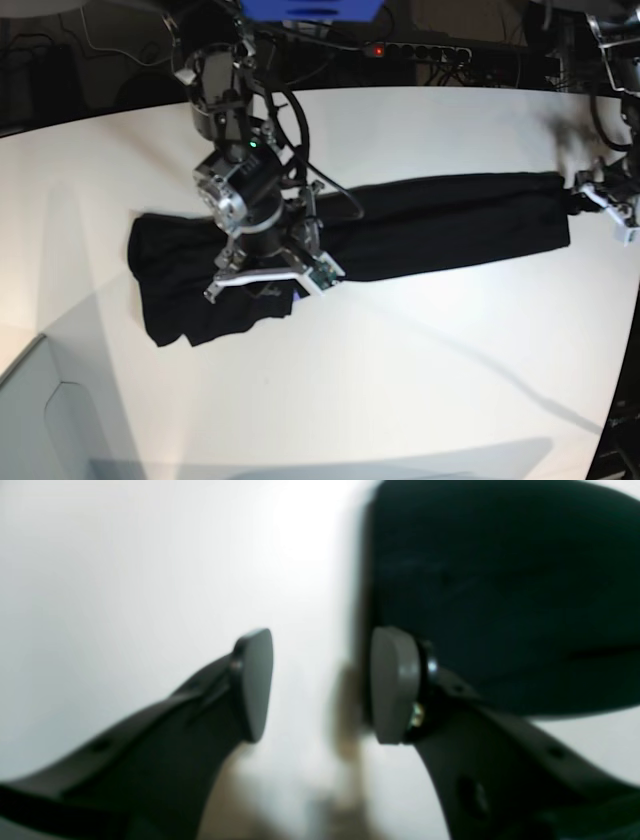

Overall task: Fold the T-shirt properly
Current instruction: 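Hold the strip with the right gripper and grasp its end with the left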

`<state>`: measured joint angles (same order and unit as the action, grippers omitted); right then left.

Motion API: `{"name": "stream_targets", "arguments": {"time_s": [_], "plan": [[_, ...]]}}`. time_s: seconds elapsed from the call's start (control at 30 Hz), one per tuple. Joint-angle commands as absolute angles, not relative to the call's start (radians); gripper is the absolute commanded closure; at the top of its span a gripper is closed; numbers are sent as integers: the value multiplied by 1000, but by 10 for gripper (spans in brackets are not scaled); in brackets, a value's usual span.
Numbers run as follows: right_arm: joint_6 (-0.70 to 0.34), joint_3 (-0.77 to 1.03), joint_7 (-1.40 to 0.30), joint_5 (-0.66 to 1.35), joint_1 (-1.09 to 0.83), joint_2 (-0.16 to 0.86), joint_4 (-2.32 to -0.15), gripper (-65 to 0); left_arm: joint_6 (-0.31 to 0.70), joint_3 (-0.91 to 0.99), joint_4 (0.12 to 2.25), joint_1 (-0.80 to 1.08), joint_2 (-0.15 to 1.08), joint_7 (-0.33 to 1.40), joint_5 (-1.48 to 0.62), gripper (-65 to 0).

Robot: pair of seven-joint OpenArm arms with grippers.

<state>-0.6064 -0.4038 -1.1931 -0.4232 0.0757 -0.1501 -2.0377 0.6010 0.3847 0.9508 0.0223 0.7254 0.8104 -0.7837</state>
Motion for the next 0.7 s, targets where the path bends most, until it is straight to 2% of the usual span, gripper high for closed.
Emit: {"name": "stream_targets", "arguments": {"time_s": [0.0, 0.1, 0.33, 0.67], "plan": [[-619, -401, -1185, -433, 93, -157, -2057, -265, 604, 367, 926, 15, 757, 779, -786, -312], [-619, -400, -1182, -433, 73, -157, -2058, -265, 604, 306, 866, 1, 759, 730, -786, -312], [-619, -401, -1179, -433, 74, -157, -2057, -265, 604, 302, 851, 2, 753, 728, -789, -312], [-619, -403, -1181, -433, 74, -157, -2058, -265, 604, 232, 851, -35, 653, 731, -788, -310]]}}
